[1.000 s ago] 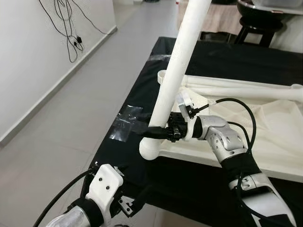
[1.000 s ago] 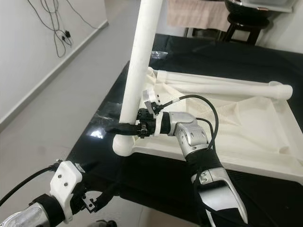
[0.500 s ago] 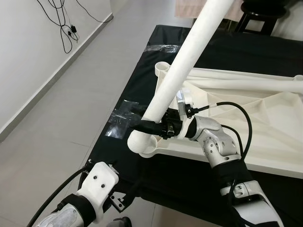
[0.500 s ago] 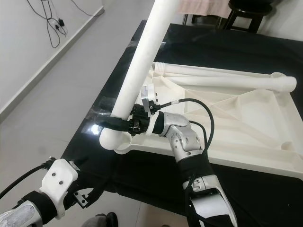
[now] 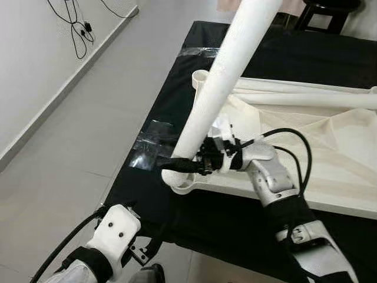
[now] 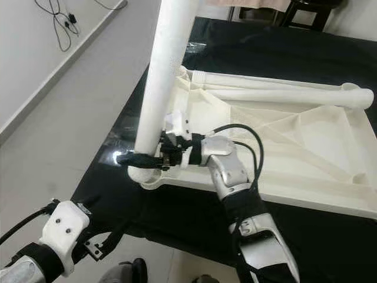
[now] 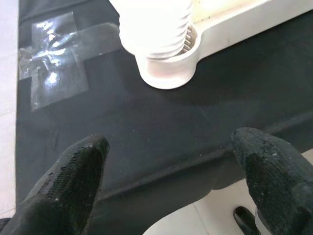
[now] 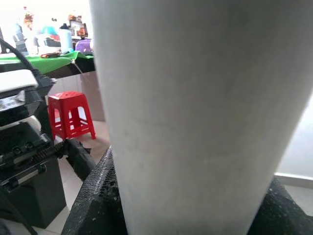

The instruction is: Building children table

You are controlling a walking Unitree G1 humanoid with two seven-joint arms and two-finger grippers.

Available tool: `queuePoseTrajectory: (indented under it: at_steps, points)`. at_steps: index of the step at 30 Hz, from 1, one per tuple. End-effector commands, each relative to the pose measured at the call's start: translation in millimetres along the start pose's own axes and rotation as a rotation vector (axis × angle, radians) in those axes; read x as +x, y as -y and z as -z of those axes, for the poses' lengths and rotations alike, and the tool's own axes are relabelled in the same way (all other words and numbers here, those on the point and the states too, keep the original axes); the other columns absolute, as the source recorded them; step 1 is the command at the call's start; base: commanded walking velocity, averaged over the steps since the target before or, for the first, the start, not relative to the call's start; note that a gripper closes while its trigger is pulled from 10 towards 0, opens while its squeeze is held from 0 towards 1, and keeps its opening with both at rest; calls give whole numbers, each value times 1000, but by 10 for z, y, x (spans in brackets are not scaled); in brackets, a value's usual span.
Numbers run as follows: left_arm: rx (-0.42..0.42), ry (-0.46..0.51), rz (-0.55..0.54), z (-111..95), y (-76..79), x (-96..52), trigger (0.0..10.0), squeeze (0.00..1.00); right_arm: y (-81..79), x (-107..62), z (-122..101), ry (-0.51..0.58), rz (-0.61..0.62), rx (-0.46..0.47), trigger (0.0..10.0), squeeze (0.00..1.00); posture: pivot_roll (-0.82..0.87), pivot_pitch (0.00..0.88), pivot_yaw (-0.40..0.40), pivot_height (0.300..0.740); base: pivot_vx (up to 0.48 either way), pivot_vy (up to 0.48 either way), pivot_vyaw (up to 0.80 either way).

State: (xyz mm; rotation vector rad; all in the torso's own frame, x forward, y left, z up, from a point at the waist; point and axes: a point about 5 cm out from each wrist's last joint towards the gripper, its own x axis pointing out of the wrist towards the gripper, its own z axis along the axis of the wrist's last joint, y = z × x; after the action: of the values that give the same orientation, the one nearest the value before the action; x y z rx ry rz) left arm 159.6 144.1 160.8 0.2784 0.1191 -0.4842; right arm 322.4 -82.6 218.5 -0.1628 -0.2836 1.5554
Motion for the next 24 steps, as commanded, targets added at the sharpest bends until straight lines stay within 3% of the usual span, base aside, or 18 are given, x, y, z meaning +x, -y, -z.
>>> queuePoseTrajectory:
  at_steps: [1, 8, 12, 13, 16, 18, 21, 24]
  points:
    - [0, 2, -3, 1, 18, -16, 10000, 0, -23, -24, 99, -52, -31, 38, 10000, 0, 83, 269, -13, 740, 0, 0, 0]
    - [-19, 7, 9, 5, 45, -18, 10000, 0, 60, -134, 63, -81, -83, 59, 10000, 0, 85, 267, -14, 740, 0, 0, 0]
    - [-38, 10, 12, 12, 57, -37, 10000, 0, 37, -187, 52, -157, -221, 70, 10000, 0, 82, 264, -18, 740, 0, 0, 0]
    - [-41, 12, 14, 10, 62, -40, 10000, 0, -26, -168, 80, -248, -315, 40, 10000, 0, 81, 263, -18, 740, 0, 0, 0]
    - [-42, 13, 15, 9, 63, -40, 10000, 0, -50, -157, 93, -281, -345, 25, 10000, 0, 81, 263, -18, 740, 0, 0, 0]
    - [-43, 15, 16, 3, 63, -40, 10000, 0, -79, -65, 81, -330, -415, -29, 10000, 0, 83, 265, -18, 740, 0, 0, 0]
    - [-43, 16, 16, 2, 63, -40, 10000, 0, -81, -42, 74, -336, -428, -41, 10000, 0, 83, 265, -18, 740, 0, 0, 0]
    - [-42, 20, 13, -7, 63, -34, 10000, 0, -35, 93, 0, -340, -471, -69, 10000, 0, 83, 270, -24, 740, 0, 0, 0]
